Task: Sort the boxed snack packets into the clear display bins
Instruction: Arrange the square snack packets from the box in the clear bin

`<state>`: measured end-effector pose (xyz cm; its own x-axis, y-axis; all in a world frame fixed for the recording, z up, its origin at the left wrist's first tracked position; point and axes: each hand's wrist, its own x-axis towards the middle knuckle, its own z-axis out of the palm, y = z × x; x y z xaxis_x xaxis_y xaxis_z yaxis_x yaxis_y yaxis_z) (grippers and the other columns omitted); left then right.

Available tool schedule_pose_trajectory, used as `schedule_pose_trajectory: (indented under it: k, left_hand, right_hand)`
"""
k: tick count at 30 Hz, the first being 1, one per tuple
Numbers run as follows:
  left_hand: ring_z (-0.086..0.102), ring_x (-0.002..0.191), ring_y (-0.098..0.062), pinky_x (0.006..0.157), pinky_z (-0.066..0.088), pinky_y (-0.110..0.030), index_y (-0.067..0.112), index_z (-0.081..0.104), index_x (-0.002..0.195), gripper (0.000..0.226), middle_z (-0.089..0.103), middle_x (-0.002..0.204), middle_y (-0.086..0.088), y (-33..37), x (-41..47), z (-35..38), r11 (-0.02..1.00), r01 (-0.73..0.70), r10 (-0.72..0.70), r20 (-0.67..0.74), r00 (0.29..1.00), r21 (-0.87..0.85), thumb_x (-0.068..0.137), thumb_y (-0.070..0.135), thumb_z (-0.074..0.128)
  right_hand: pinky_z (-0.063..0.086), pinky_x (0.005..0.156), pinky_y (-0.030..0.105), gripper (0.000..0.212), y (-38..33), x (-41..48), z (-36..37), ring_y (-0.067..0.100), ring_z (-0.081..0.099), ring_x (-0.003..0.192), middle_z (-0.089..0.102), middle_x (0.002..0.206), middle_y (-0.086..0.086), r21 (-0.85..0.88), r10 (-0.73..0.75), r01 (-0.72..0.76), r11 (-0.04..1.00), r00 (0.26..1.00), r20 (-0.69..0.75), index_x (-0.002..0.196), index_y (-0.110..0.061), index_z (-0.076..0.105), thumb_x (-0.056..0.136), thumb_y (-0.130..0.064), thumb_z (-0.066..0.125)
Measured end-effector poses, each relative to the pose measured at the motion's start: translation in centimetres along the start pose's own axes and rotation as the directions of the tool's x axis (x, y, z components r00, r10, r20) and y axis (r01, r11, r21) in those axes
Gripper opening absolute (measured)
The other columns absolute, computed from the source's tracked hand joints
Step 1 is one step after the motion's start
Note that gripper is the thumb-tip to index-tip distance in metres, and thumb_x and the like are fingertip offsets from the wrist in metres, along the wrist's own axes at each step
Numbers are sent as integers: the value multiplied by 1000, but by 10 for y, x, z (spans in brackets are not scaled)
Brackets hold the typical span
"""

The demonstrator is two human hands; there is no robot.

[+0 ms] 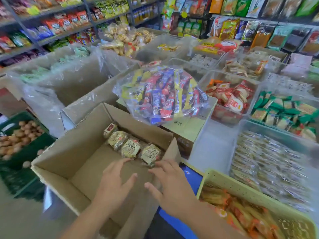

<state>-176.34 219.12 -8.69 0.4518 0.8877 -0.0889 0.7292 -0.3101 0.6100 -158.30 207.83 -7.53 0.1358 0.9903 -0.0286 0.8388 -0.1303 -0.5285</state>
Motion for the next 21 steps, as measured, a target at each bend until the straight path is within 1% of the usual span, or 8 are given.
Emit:
schedule_pose_trajectory:
  k: [2, 5, 8, 11, 14, 17, 19, 21]
  left_hand:
    - [54, 126, -26, 108, 42, -40, 22, 55, 139, 57, 55, 133, -1, -27, 21, -18, 997, 70, -72, 47, 996, 40, 89, 33, 77]
    - [50, 131, -27, 110, 40, -40, 20, 51, 145, 70, 52, 140, -6, -63, 56, -42, 993, 67, -75, 88, 993, 101, 85, 40, 79]
    - [47, 134, -30, 112, 40, -41, 21, 47, 147, 79, 49, 144, -9, -91, 102, -54, 985, 102, -125, 168, 978, 139, 80, 51, 79]
    - [56, 121, -31, 101, 47, -40, 16, 53, 139, 69, 58, 135, -11, -108, 150, -46, 946, 305, -282, 186, 941, -108, 84, 51, 76]
    - [59, 110, -32, 85, 45, -36, 3, 54, 138, 68, 63, 132, -16, -122, 191, -31, 655, 591, -557, 228, 798, -470, 91, 50, 68]
    - [63, 111, -32, 98, 51, -42, 4, 56, 139, 74, 67, 123, -12, -138, 218, -14, 363, 669, -666, 321, 673, -648, 88, 56, 69]
    - [64, 113, -34, 104, 50, -50, 11, 54, 141, 84, 67, 127, -11, -143, 229, -6, 268, 679, -667, 378, 643, -683, 79, 64, 74]
    - [62, 118, -37, 101, 51, -59, 22, 42, 148, 99, 61, 136, -9, -142, 236, -1, 227, 671, -657, 398, 640, -706, 68, 67, 81]
  right_hand:
    - [17, 122, 38, 57, -24, 23, 19, 20, 22, 147, 48, 146, -6, -27, 23, -23, 999, 1000, 15, 137, -31, 58, 94, -65, 41]
    - [13, 121, 41, 57, -48, 51, 44, 23, 22, 148, 49, 145, -7, -95, 100, -95, 991, 994, 46, 135, -32, 59, 94, -66, 38]
    - [18, 117, 43, 65, -59, 66, 63, 23, 32, 143, 56, 139, -9, -288, 215, -192, 938, 975, 49, 129, -32, 64, 93, -70, 26]
    - [26, 111, 43, 74, -64, 69, 73, 23, 45, 132, 65, 124, -8, -359, 275, -249, 900, 961, 24, 117, -29, 71, 91, -73, 17]
    - [32, 107, 41, 70, -63, 69, 74, 20, 51, 122, 67, 113, -11, -373, 314, -289, 882, 949, 8, 106, -30, 72, 90, -73, 20]
    - [35, 104, 40, 65, -63, 70, 73, 19, 54, 112, 67, 103, -11, -387, 337, -311, 868, 941, -1, 101, -30, 73, 90, -72, 24]
    - [37, 102, 40, 62, -64, 71, 75, 19, 55, 108, 67, 99, -10, -390, 351, -328, 861, 936, -12, 99, -30, 73, 90, -71, 27]
    - [38, 100, 40, 60, -66, 71, 75, 20, 54, 105, 67, 97, -9, -386, 360, -339, 858, 933, -19, 98, -30, 73, 91, -70, 29]
